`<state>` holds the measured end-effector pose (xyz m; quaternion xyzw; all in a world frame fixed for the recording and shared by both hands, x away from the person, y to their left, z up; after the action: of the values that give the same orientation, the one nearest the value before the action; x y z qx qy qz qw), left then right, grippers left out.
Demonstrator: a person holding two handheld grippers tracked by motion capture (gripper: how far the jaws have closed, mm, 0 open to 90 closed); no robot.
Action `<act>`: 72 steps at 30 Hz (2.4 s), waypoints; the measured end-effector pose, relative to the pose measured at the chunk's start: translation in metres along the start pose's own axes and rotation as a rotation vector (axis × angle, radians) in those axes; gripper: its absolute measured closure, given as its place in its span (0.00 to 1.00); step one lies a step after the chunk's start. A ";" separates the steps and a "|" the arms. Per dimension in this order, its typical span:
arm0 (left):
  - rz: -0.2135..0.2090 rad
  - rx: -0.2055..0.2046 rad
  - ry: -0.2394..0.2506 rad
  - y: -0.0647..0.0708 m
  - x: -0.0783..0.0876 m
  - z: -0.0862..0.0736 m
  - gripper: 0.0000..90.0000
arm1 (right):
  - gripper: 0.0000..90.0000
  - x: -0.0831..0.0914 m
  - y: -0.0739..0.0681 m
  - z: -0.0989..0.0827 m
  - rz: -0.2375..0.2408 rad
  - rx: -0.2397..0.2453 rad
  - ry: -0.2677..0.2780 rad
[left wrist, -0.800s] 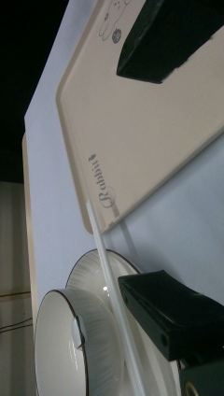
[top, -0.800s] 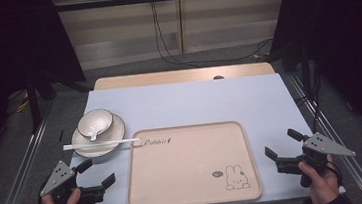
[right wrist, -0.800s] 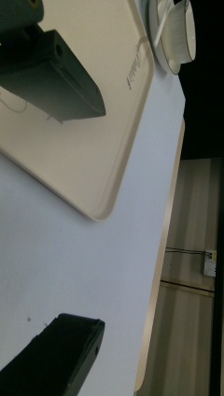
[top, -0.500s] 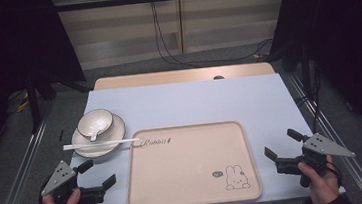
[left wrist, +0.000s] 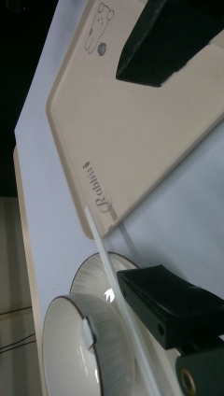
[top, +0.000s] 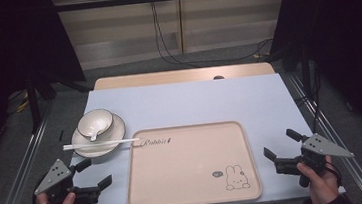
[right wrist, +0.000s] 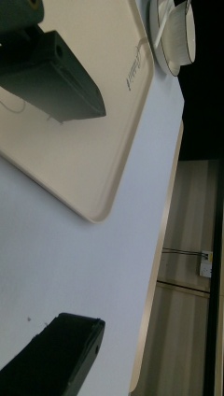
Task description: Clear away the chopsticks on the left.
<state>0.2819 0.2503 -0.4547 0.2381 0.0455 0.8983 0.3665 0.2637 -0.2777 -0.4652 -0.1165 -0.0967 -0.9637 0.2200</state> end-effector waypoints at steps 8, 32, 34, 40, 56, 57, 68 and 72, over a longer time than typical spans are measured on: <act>0.029 -0.053 -0.030 -0.027 0.013 0.009 0.04 | 0.02 -0.002 -0.005 -0.001 0.024 0.013 -0.015; -0.058 -0.223 -0.303 -0.103 -0.015 0.019 0.15 | 0.02 -0.002 -0.005 -0.001 0.015 0.025 -0.013; -0.065 -0.230 -0.300 -0.105 -0.016 0.019 0.19 | 0.02 -0.002 -0.004 0.000 0.017 0.025 -0.008; -0.068 -0.279 -0.337 -0.116 -0.024 0.021 0.34 | 0.02 -0.002 -0.004 0.000 0.019 0.015 -0.004; -0.082 -0.344 -0.382 -0.131 -0.037 0.015 0.75 | 0.02 -0.002 -0.004 -0.001 0.014 0.021 -0.012; -0.080 -0.353 -0.383 -0.132 -0.038 0.015 0.75 | 0.02 -0.002 -0.004 -0.001 0.014 0.021 -0.012; -0.076 -0.392 -0.402 -0.134 -0.047 0.013 0.77 | 0.03 -0.002 -0.006 -0.002 0.031 0.019 -0.014; -0.074 -0.395 -0.401 -0.134 -0.049 0.013 0.77 | 0.03 -0.002 -0.005 -0.002 0.025 0.019 -0.013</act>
<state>0.4031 0.3136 -0.4972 0.3333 -0.1952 0.8107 0.4399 0.2631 -0.2723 -0.4683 -0.1216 -0.1060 -0.9591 0.2325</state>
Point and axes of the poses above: each handheld gripper's, and its own axes: x roughly backward along the jaws, z roughly out of its top, y roughly to its right, the point moved 8 cm from there along -x, roughly forward along the jaws, and after that the axes turned 9 degrees about x, right-handed, at the moved point
